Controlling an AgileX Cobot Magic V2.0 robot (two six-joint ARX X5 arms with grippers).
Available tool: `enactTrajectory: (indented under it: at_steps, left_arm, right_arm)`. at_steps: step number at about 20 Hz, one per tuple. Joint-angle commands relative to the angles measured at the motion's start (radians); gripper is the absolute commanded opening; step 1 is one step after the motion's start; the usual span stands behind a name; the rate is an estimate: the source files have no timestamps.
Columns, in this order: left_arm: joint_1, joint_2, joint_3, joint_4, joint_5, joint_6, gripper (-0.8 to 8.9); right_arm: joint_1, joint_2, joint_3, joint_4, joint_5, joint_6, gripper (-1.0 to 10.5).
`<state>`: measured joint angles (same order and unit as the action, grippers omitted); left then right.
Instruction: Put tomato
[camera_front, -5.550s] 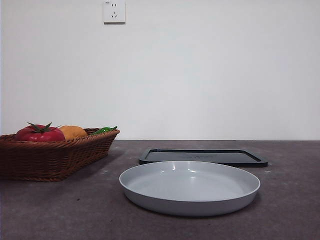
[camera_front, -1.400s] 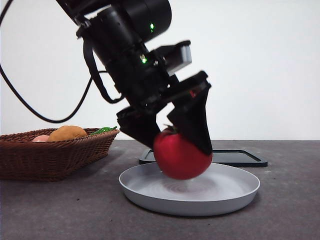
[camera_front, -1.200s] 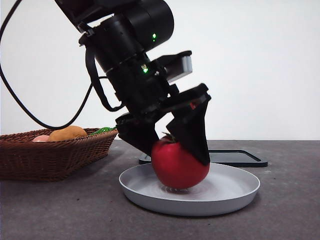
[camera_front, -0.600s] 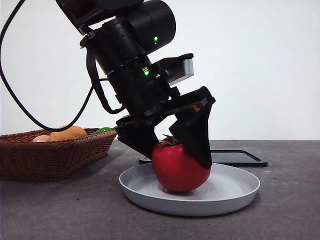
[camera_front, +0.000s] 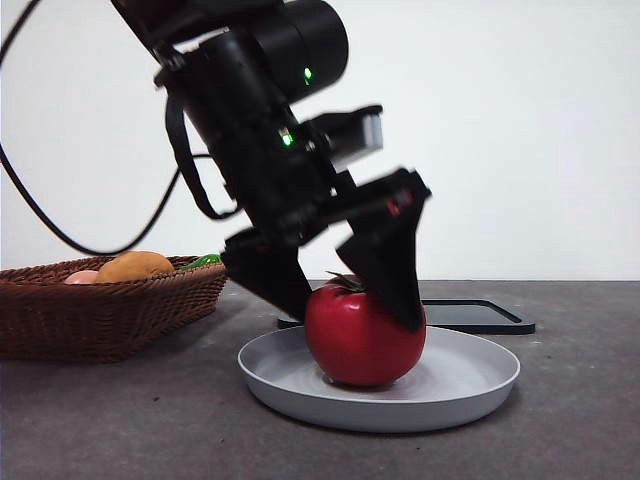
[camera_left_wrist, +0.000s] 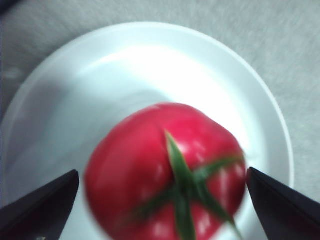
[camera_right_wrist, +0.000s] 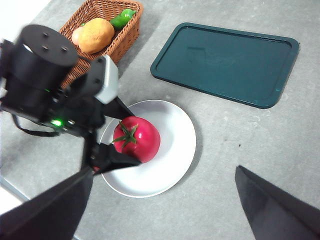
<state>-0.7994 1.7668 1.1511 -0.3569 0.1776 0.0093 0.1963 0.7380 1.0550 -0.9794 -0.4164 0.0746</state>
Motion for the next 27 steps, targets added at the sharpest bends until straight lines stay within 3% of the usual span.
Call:
enactTrajectory:
  at_steps: [1,12,16,19,27]
  left_arm:
    - [0.021,-0.077,0.021,-0.005,-0.006,-0.003,5.93]
    - [0.238,-0.528,0.021,-0.19,0.0,-0.028,5.93]
    - [0.354,-0.661,0.021,-0.343,0.111,-0.007,5.93]
    - [0.425,-0.734,0.021,-0.5,0.15,0.062,5.93]
    - [0.444,-0.85,0.021,-0.769,0.344,0.115,5.93]
  right_arm:
    - [0.005,0.006,0.017,0.006,-0.002,-0.008,4.6]
    - [0.005,0.006,0.017,0.006,-0.002,-0.008,4.6]
    - [0.005,0.006,0.017,0.006,-0.002,-0.008,4.6]
    - [0.005,0.007,0.017,0.006,-0.002,-0.01,4.6]
    - [0.005,0.042,0.017,0.005,-0.003,-0.012,4.6]
